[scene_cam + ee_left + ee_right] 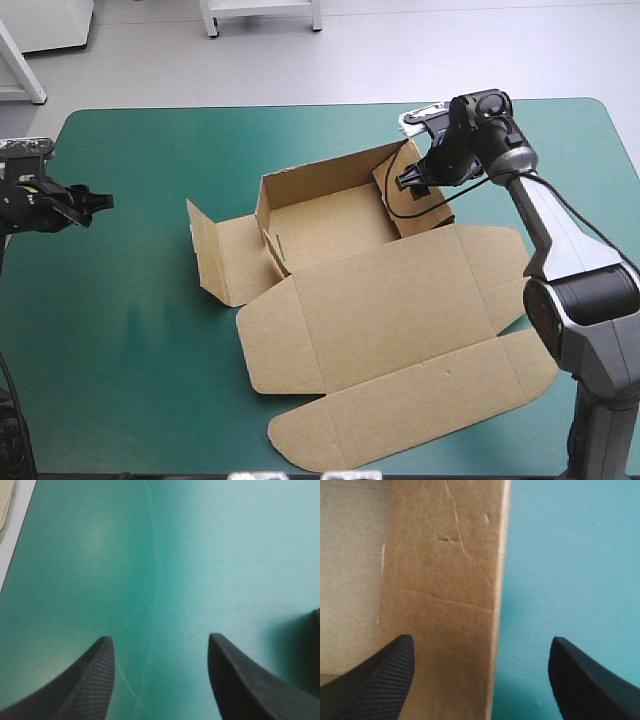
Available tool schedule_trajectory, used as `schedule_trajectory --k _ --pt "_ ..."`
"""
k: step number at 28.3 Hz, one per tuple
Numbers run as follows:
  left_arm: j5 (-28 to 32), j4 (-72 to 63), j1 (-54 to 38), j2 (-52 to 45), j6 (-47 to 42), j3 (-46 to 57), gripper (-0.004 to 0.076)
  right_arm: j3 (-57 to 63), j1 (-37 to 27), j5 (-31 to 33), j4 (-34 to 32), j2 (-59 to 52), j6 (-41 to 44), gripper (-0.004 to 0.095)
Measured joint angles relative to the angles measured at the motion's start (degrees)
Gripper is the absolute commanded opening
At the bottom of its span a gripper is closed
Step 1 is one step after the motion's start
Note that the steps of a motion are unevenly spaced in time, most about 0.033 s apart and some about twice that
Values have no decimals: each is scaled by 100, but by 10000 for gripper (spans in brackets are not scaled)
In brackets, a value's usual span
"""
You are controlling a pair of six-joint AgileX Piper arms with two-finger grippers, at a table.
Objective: Fold the box
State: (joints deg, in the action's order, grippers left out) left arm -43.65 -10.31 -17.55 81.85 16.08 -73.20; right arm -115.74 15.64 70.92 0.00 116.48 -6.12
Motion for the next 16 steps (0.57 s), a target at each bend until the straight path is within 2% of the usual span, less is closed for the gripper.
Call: schedule_trajectory --k 2,5,8,12,16 --pt "0 0 0 0 20 0 402 0 0 -93 59 189 3 691" --pt "0 0 0 0 40 0 402 0 0 -135 58 360 25 603" --pt "0 -12 0 0 58 0 402 0 0 -228 60 488 60 401" --pt "0 -14 0 0 105 0 402 0 0 -336 73 581 94 9" --pt "0 -19 0 0 109 0 402 0 0 -392 88 598 63 -13"
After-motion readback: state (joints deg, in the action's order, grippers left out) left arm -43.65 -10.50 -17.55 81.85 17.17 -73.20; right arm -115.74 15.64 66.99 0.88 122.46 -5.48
